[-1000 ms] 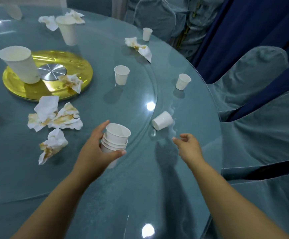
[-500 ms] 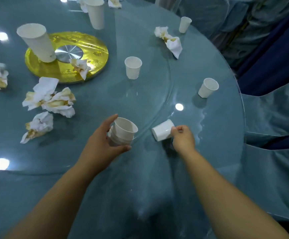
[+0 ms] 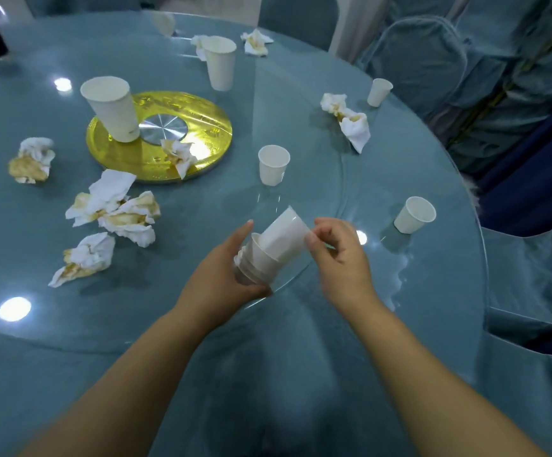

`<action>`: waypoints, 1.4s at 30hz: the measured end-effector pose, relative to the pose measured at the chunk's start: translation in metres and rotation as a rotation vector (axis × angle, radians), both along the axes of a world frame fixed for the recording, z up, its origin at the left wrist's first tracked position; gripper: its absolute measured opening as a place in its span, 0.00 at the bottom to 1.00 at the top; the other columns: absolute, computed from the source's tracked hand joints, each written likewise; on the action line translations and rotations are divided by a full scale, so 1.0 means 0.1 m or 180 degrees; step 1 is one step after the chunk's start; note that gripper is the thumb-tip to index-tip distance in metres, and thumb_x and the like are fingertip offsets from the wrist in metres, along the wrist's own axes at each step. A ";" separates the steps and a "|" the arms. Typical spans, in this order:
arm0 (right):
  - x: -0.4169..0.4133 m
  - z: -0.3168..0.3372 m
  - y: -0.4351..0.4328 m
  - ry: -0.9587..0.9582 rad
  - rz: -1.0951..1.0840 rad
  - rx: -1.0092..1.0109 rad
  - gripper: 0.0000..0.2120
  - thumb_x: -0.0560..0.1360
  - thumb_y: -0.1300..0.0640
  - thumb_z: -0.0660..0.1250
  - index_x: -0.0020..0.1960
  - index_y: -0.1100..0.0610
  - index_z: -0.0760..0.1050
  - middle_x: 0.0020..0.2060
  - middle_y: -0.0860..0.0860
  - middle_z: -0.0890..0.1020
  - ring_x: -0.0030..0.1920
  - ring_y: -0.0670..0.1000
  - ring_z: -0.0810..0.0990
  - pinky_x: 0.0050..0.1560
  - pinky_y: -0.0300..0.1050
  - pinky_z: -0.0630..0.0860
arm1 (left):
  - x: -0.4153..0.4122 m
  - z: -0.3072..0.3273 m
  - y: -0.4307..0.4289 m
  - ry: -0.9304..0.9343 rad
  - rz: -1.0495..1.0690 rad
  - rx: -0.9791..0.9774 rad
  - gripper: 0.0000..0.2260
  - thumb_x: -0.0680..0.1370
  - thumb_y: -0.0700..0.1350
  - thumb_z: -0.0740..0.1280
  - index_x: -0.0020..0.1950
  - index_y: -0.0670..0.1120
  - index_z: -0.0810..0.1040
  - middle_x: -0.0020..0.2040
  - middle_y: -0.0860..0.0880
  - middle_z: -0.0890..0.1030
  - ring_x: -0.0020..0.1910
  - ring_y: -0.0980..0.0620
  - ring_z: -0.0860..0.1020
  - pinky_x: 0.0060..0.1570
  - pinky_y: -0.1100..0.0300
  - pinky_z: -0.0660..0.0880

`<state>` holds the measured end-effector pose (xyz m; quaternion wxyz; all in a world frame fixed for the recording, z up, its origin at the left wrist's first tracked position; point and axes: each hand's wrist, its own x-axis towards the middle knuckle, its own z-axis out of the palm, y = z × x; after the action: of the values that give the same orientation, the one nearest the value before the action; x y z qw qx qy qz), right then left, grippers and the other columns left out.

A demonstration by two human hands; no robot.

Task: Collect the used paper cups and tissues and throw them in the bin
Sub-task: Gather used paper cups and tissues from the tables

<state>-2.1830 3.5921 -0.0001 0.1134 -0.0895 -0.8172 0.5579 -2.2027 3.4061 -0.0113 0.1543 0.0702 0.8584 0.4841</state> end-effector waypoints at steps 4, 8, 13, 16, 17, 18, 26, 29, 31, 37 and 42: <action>-0.20 -0.02 -0.14 -0.0152 0.0784 0.0218 0.13 0.76 0.60 0.68 0.40 0.43 0.73 0.53 0.38 0.74 0.52 0.32 0.74 0.50 0.29 0.71 | -0.18 0.03 -0.05 0.0123 0.0025 0.0007 0.47 0.63 0.46 0.80 0.74 0.64 0.58 0.58 0.56 0.73 0.59 0.52 0.75 0.61 0.52 0.73; -0.61 0.02 -0.20 -0.0266 0.0566 -0.0270 0.06 0.76 0.55 0.68 0.45 0.43 0.75 0.47 0.43 0.79 0.44 0.37 0.77 0.45 0.33 0.72 | -0.37 0.01 -0.19 0.0155 0.0175 -0.0024 0.45 0.64 0.48 0.79 0.72 0.68 0.58 0.60 0.58 0.72 0.60 0.53 0.74 0.61 0.52 0.73; -1.37 -0.03 -0.17 -0.0509 0.0126 0.0457 0.15 0.75 0.52 0.69 0.60 0.52 0.72 0.57 0.49 0.76 0.53 0.49 0.75 0.55 0.45 0.74 | -0.65 0.00 -0.39 0.0254 0.0374 -0.0036 0.42 0.66 0.48 0.78 0.72 0.66 0.59 0.60 0.58 0.70 0.58 0.56 0.71 0.56 0.59 0.70; -1.78 -0.10 -0.16 -0.0771 0.0104 0.1365 0.29 0.73 0.49 0.69 0.71 0.54 0.64 0.67 0.53 0.67 0.65 0.54 0.68 0.66 0.48 0.66 | -0.77 -0.01 -0.48 0.0283 0.0442 -0.0017 0.42 0.66 0.48 0.78 0.73 0.65 0.59 0.60 0.58 0.70 0.57 0.57 0.71 0.54 0.60 0.69; -1.89 -0.13 -0.17 -0.0814 0.0128 0.1599 0.34 0.73 0.48 0.70 0.73 0.55 0.60 0.69 0.54 0.64 0.68 0.56 0.64 0.69 0.50 0.64 | -0.81 -0.03 -0.50 0.0293 0.0460 0.0015 0.41 0.66 0.47 0.78 0.72 0.65 0.60 0.60 0.58 0.70 0.57 0.57 0.71 0.54 0.60 0.69; -1.99 -0.16 -0.17 -0.0880 0.0155 0.1773 0.38 0.72 0.47 0.70 0.75 0.55 0.56 0.71 0.55 0.61 0.71 0.58 0.60 0.71 0.50 0.61 | -0.84 -0.04 -0.52 0.0298 0.0479 0.0044 0.41 0.66 0.47 0.78 0.72 0.65 0.60 0.60 0.59 0.71 0.57 0.57 0.72 0.54 0.61 0.69; -2.33 -0.36 -0.15 -0.1164 0.0231 0.1831 0.28 0.79 0.49 0.61 0.73 0.60 0.58 0.72 0.56 0.60 0.66 0.61 0.67 0.66 0.52 0.66 | -0.90 -0.12 -0.61 0.0291 0.0435 -0.0069 0.41 0.66 0.49 0.79 0.72 0.65 0.60 0.66 0.55 0.72 0.63 0.54 0.71 0.62 0.55 0.71; -2.26 -0.29 -0.18 -0.1003 0.0025 0.1107 0.28 0.77 0.48 0.64 0.71 0.61 0.62 0.67 0.57 0.66 0.63 0.58 0.71 0.63 0.52 0.70 | -0.87 -0.13 -0.62 0.0296 0.0434 -0.0067 0.41 0.65 0.48 0.79 0.72 0.64 0.61 0.66 0.55 0.72 0.63 0.54 0.71 0.62 0.53 0.71; -2.12 -0.17 -0.25 -0.0936 0.0001 0.0214 0.30 0.75 0.46 0.66 0.71 0.59 0.64 0.64 0.55 0.71 0.61 0.56 0.74 0.59 0.54 0.74 | -0.85 -0.15 -0.63 0.0267 0.0466 -0.0076 0.41 0.65 0.48 0.79 0.71 0.65 0.61 0.65 0.55 0.73 0.63 0.54 0.72 0.63 0.53 0.71; -1.48 0.13 -0.49 -0.0841 0.0705 -0.0674 0.34 0.64 0.46 0.62 0.69 0.56 0.68 0.52 0.46 0.75 0.48 0.44 0.75 0.47 0.47 0.75 | -0.72 -0.13 -0.63 0.0185 0.0504 -0.0069 0.41 0.65 0.47 0.78 0.71 0.66 0.61 0.63 0.54 0.74 0.58 0.55 0.73 0.57 0.58 0.71; -1.20 0.20 -0.59 -0.0933 0.1154 -0.0581 0.34 0.65 0.47 0.64 0.70 0.53 0.66 0.53 0.38 0.72 0.52 0.43 0.75 0.52 0.47 0.74 | -0.56 -0.06 -0.60 0.0244 0.0357 -0.0198 0.43 0.64 0.48 0.79 0.72 0.66 0.60 0.64 0.54 0.74 0.61 0.54 0.73 0.60 0.56 0.71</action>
<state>-2.3026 3.5326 0.0194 -0.1169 -0.0312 -0.7739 0.6216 -2.2590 3.3463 -0.0170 0.0961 0.0357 0.8809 0.4620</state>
